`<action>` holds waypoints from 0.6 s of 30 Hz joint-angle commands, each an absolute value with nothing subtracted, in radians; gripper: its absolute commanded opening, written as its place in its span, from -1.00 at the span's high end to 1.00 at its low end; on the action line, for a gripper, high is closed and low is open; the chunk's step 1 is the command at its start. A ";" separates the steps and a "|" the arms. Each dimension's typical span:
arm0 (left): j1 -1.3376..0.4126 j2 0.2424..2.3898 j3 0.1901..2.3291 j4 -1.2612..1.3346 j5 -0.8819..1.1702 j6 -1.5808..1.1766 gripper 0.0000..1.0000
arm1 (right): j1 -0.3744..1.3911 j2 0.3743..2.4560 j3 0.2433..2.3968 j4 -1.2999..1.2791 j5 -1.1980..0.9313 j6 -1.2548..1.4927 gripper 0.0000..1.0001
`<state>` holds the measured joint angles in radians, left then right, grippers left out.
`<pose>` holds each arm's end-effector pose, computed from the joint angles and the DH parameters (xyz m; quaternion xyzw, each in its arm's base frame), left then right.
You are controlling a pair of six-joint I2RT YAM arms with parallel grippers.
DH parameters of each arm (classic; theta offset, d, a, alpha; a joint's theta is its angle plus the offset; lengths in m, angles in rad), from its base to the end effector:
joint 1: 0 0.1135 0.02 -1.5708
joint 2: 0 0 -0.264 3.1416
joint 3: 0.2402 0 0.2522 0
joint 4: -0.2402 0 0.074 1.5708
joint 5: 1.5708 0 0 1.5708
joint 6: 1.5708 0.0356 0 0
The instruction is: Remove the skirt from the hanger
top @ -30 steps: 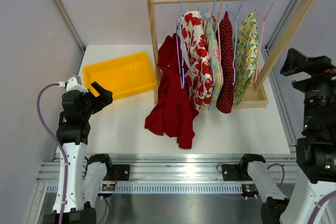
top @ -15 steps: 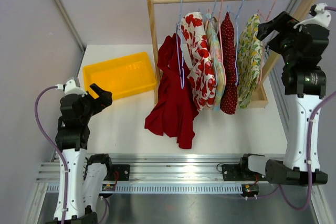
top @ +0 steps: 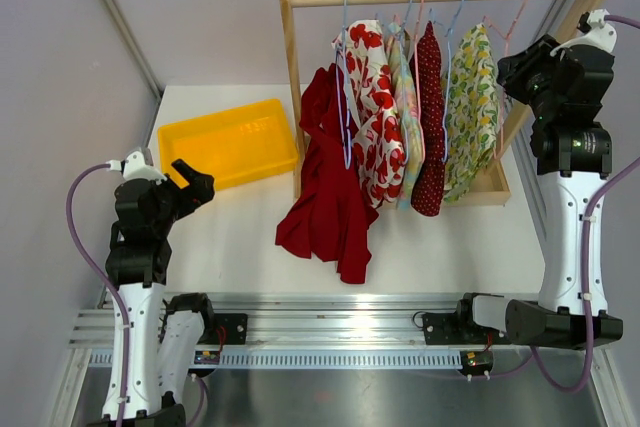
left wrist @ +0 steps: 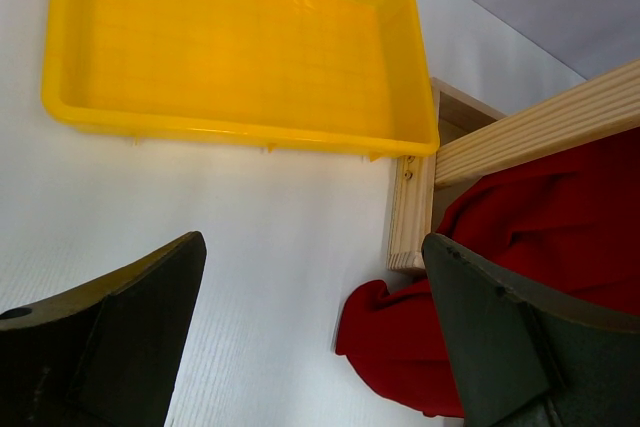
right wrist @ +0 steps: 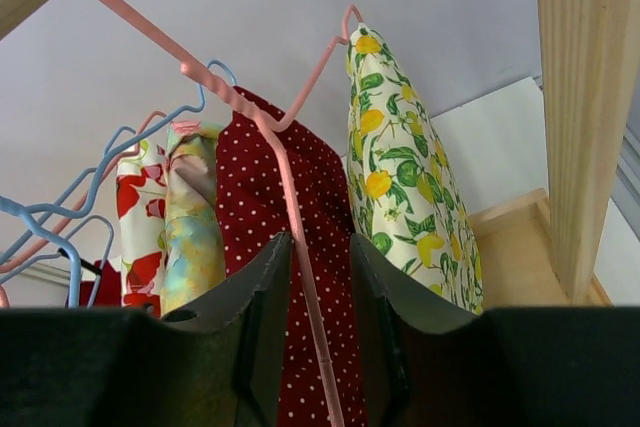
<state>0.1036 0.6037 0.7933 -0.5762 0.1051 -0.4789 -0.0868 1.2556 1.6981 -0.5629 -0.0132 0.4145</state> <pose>0.1329 0.0101 0.3272 -0.2099 0.8021 -0.1468 0.5394 0.2418 -0.0206 0.5104 0.1814 0.7260 0.1131 0.6536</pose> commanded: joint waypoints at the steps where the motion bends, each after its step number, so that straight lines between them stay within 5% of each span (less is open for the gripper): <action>1: 0.100 0.600 0.792 -0.545 0.135 -0.477 -0.87 | -0.083 1.258 1.690 -0.525 -0.040 0.405 0.25; 4: 0.100 0.601 0.795 -0.545 0.133 -0.477 -0.87 | -0.081 1.273 1.690 -0.526 -0.058 0.411 0.12; 8: 0.101 0.603 0.798 -0.532 0.152 -0.468 -0.87 | -0.081 1.287 1.692 -0.531 -0.058 0.411 0.28; 13: 0.100 0.632 0.836 -0.499 0.189 -0.465 -0.88 | -0.083 1.310 1.724 -0.549 -0.072 0.413 1.00; 18: 0.022 0.707 1.026 -0.477 0.167 -0.422 -0.98 | -0.083 1.308 1.804 -0.581 -0.072 0.416 1.00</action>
<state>0.0700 0.6678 0.8661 -0.5686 0.1528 -0.4625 -0.0830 1.3083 1.7195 -0.5671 -0.0654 0.4168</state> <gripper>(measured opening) 0.987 0.039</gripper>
